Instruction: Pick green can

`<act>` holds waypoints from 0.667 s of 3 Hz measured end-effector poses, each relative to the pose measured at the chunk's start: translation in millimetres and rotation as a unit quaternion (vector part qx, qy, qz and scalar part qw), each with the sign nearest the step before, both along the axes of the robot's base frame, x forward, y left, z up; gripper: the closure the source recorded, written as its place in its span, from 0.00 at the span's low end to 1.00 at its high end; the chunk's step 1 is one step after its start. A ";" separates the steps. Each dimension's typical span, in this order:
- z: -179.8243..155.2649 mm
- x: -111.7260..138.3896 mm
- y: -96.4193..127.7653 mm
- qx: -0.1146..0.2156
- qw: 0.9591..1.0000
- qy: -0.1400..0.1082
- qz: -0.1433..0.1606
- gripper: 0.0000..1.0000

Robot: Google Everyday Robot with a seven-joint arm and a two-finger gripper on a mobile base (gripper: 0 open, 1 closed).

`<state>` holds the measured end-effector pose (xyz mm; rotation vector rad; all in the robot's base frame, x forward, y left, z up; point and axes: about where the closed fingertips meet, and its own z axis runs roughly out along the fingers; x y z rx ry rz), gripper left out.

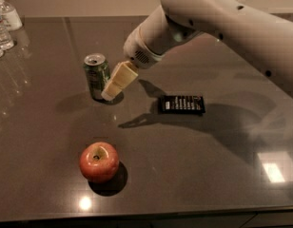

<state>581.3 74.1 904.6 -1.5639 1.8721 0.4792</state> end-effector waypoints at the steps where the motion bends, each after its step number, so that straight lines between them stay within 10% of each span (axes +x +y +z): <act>1: -10.4 12.1 16.6 0.007 1.000 0.018 0.002 0.00; 2: -18.7 22.4 27.0 0.010 0.999 0.034 -0.001 0.00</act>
Offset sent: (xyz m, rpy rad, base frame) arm 0.0364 0.0364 -0.0268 0.0301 0.1045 -0.0154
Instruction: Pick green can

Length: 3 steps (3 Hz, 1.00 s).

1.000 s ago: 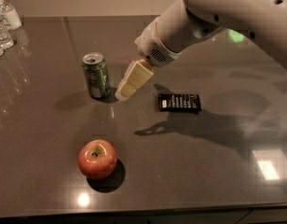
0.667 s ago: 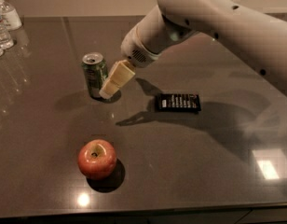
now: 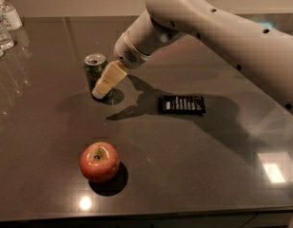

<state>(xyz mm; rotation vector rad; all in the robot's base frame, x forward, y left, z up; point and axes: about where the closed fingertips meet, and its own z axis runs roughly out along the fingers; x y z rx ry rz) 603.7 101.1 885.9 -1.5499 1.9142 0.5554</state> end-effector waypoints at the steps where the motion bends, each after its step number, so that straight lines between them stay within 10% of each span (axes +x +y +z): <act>1: 1.9 5.6 9.5 0.008 1.000 0.003 0.001 0.15; 3: 17.7 0.0 12.8 0.029 1.000 0.004 0.008 0.62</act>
Offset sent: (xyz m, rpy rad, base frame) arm 0.0102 0.0135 0.0198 0.0654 0.0018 -0.0048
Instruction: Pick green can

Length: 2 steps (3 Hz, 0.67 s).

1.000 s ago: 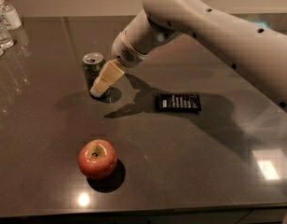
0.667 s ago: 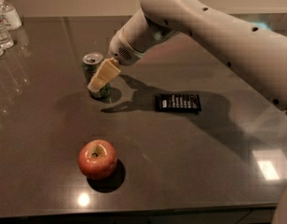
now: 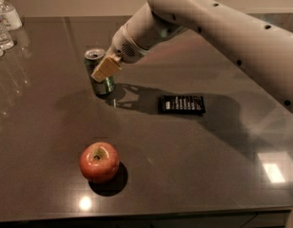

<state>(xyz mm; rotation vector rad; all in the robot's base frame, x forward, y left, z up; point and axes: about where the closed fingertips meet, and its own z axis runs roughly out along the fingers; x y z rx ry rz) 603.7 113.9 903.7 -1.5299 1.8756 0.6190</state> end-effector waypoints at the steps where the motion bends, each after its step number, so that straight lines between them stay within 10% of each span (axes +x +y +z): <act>1: 21.8 -5.5 -8.1 0.011 1.000 -0.010 0.007 0.85; 2: 53.2 -7.9 -19.4 0.022 0.999 -0.026 0.017 1.00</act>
Offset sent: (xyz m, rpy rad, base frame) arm -0.0090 -0.0384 0.0974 0.0723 -0.0980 0.0518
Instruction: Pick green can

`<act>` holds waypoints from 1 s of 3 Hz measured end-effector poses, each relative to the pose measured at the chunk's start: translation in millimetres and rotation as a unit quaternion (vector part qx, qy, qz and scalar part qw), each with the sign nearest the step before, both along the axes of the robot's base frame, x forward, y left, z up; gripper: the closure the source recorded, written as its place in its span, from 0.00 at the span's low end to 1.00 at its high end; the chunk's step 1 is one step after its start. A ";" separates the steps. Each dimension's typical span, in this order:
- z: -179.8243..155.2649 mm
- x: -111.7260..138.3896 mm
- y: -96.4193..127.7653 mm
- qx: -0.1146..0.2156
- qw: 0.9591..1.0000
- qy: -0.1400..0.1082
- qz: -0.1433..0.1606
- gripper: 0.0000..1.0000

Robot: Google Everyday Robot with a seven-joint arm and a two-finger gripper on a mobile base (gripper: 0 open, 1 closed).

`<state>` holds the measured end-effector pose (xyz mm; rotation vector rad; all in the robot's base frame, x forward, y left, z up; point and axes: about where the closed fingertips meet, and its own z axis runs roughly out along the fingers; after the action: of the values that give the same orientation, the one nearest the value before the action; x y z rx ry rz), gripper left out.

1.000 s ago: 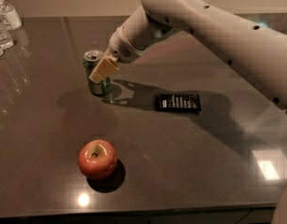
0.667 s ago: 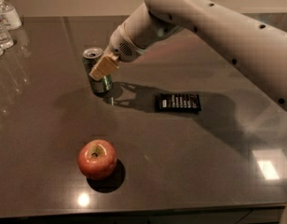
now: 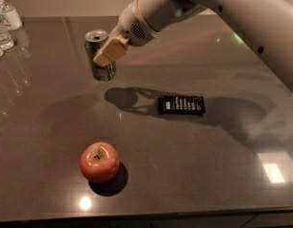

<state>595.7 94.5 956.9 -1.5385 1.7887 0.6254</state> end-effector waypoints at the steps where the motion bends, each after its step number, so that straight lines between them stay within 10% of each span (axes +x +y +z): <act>1: 33.6 0.5 -9.9 0.010 1.000 -0.014 0.015 1.00; 3: 80.1 1.1 -17.9 0.013 0.998 -0.026 0.050 1.00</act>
Offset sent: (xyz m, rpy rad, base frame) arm 0.0031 -0.0274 0.0985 0.0431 -0.0762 0.0987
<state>596.8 76.6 1037.1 -1.6199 1.6671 0.6479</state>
